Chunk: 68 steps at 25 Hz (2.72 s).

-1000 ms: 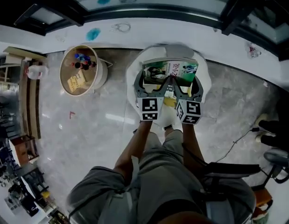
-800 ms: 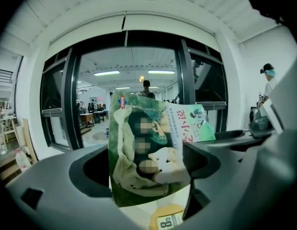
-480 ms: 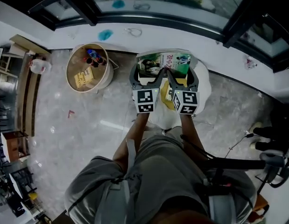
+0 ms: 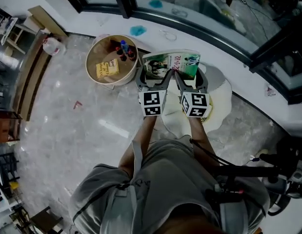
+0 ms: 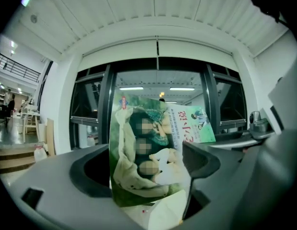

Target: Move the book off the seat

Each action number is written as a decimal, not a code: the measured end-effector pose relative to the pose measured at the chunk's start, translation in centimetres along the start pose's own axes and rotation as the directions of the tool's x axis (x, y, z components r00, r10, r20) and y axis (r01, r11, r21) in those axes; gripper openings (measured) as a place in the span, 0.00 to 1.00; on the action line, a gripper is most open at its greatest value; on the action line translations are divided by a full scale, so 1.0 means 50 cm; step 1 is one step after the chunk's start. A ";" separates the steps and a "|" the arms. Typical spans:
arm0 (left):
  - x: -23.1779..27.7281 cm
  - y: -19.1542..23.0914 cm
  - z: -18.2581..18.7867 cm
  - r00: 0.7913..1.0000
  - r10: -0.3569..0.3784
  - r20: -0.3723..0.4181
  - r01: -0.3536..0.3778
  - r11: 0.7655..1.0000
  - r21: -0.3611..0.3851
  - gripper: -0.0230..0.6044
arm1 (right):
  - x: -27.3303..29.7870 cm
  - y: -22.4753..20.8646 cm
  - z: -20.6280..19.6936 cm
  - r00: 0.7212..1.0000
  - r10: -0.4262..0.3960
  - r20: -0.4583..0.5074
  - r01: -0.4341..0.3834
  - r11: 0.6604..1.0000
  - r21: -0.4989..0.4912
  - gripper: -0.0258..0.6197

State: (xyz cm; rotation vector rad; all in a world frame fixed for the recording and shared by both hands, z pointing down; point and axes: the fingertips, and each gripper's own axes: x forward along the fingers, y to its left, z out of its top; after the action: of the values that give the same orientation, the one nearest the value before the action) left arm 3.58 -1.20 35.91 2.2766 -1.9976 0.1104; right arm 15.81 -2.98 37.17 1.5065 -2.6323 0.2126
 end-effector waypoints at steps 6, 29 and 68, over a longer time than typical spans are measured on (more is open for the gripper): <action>-0.121 0.259 -0.032 0.988 0.155 -0.009 -0.155 0.987 -0.043 0.75 | 0.098 0.265 -0.015 0.989 0.148 -0.018 -0.149 0.988 -0.036 0.60; -0.183 0.723 -0.086 0.890 0.454 -0.041 -0.456 0.883 -0.110 0.75 | 0.422 0.661 -0.055 0.881 0.464 -0.092 -0.470 0.881 -0.056 0.60; 0.264 1.399 -0.066 0.949 0.292 -0.116 -0.308 0.937 -0.162 0.75 | 1.142 0.916 -0.003 0.941 0.294 -0.171 -0.304 0.952 -0.039 0.60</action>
State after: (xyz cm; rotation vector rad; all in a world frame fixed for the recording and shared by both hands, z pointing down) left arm -63.98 -22.69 43.33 1.8151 -2.1956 0.0559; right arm -52.55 -28.52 43.05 1.0151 -2.6924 0.2586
